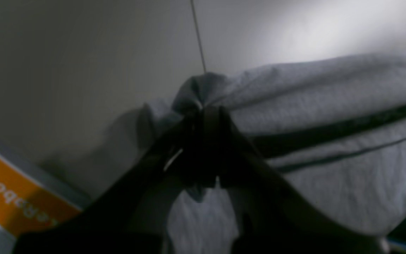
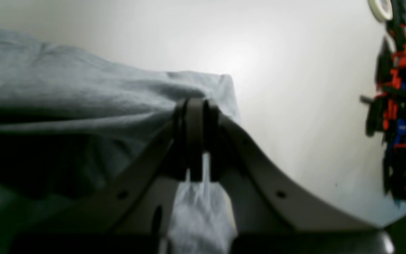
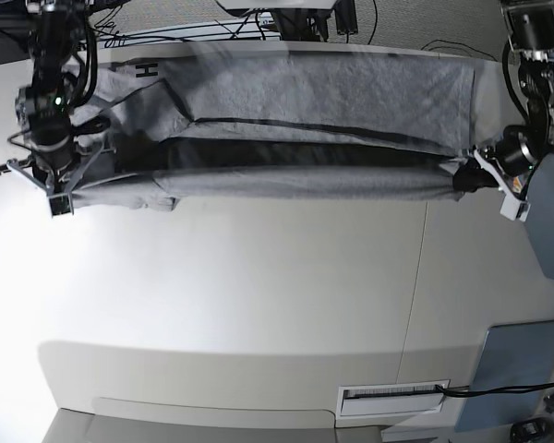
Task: Fold the T-shirt properly
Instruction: 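Lift the hem and fold it over toward the collar, then lower the folded hem onto the shirt and release both grippers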
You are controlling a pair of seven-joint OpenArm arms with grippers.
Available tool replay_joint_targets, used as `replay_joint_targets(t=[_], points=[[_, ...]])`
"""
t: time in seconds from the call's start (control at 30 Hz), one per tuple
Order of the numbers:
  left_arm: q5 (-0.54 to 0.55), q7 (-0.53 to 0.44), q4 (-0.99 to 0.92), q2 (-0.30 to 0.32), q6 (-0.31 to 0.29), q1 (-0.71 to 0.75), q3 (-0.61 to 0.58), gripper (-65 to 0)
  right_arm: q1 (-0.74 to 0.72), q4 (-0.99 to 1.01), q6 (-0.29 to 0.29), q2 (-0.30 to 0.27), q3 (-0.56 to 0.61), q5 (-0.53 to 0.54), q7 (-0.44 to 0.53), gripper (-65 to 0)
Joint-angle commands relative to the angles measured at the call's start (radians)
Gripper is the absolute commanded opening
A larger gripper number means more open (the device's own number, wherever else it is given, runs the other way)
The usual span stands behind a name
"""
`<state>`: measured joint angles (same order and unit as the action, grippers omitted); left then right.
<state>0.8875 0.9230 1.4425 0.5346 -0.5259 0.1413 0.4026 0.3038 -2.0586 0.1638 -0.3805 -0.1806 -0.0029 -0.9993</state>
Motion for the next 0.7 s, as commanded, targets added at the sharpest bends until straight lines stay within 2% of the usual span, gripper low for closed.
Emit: replay_joint_targets(t=[0.0,0.33,0.67], points=[[0.008,-0.003,0.020,0.025,-0.002,0.016,0.020,-65.0,0.021,-0.032,-0.011,-0.014,-0.010,-0.016,0.005,-65.0],[0.014,-0.014,0.032,0.026,-0.017,0.117,0.021,-65.0,0.213,-0.081,-0.058,-0.010,-0.010,-0.050,0.006,-65.0],[0.003,0.016,0.032,0.026,-0.018,0.130,0.021,-65.0,0.306,-0.080,-0.079,-0.010,-0.010,-0.050,0.002,-65.0]])
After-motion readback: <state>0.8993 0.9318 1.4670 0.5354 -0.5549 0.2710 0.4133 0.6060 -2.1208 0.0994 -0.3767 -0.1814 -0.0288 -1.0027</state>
